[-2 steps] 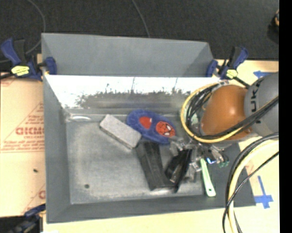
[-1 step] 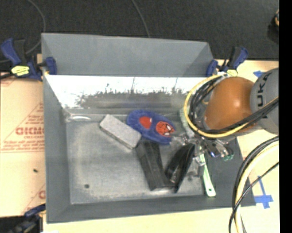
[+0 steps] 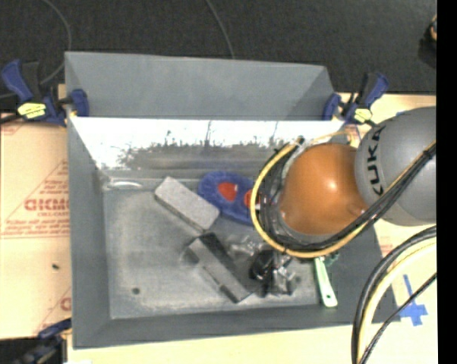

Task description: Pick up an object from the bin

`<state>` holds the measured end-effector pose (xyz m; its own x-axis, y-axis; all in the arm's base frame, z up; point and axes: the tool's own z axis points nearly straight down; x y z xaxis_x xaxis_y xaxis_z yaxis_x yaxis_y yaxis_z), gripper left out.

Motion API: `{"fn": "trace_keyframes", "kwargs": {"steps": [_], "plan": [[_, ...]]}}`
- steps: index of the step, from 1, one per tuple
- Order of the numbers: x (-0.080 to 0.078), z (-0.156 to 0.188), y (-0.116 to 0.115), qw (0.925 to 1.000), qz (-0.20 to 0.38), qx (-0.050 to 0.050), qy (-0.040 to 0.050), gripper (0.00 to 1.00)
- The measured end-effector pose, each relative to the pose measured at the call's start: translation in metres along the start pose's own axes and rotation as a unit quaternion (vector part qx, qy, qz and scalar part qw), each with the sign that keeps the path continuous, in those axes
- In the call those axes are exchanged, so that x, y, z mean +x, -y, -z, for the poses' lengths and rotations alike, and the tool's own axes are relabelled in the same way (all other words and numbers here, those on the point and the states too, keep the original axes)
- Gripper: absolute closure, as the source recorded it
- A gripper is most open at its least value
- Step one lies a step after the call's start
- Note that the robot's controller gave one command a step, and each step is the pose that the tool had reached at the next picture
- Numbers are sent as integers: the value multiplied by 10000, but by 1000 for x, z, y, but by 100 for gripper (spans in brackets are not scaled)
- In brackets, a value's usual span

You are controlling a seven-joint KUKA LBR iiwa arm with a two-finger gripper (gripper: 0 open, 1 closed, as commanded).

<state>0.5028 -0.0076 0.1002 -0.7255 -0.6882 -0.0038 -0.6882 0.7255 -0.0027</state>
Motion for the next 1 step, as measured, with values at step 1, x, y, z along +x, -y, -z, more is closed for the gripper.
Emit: {"fn": "trace_keyframes", "kwargs": {"steps": [1], "plan": [[26,-30,69,9998,196,40,16,0]]}}
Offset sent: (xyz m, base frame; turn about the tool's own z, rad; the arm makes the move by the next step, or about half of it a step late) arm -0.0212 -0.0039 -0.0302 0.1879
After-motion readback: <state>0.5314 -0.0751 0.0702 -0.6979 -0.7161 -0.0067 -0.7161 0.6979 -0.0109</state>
